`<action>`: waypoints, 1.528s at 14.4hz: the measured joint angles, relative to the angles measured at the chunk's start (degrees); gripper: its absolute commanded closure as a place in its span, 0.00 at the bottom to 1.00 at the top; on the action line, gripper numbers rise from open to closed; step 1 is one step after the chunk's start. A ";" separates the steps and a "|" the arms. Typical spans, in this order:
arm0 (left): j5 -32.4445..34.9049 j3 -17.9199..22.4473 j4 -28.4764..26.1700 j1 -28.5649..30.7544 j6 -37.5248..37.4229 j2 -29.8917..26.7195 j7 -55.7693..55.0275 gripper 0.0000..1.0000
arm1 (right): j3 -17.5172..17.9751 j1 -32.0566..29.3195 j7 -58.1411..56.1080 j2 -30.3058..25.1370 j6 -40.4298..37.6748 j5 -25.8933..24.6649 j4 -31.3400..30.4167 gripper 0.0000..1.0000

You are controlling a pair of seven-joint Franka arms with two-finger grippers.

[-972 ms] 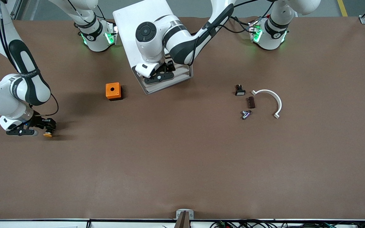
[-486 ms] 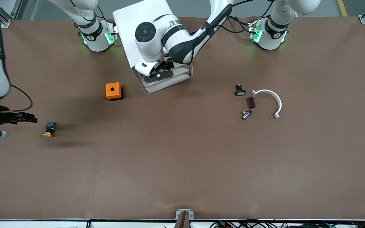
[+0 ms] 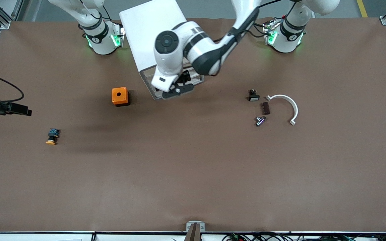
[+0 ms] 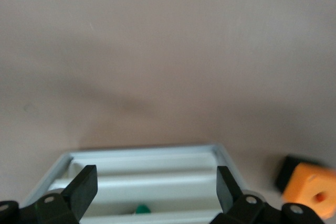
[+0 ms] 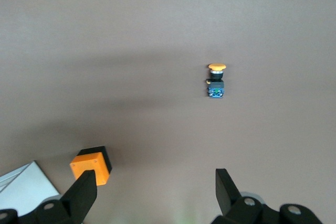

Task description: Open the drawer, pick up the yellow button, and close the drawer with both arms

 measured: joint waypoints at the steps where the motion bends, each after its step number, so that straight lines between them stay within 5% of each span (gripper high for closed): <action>1: 0.00 0.03 0.03 2.39 -0.07 -1.24 0.04 0.00 | 0.06 0.98 0.66 -1.08 -0.34 -0.08 0.02 0.00; 12: 0.00 0.16 -0.15 25.11 -5.68 -8.60 0.13 0.00 | -0.45 3.59 1.64 -2.02 -0.55 -0.46 -0.24 0.00; 22: 0.00 -0.08 -1.27 33.56 -9.94 -10.50 0.55 0.00 | -0.29 3.81 3.20 -2.43 -7.26 -0.36 7.34 0.00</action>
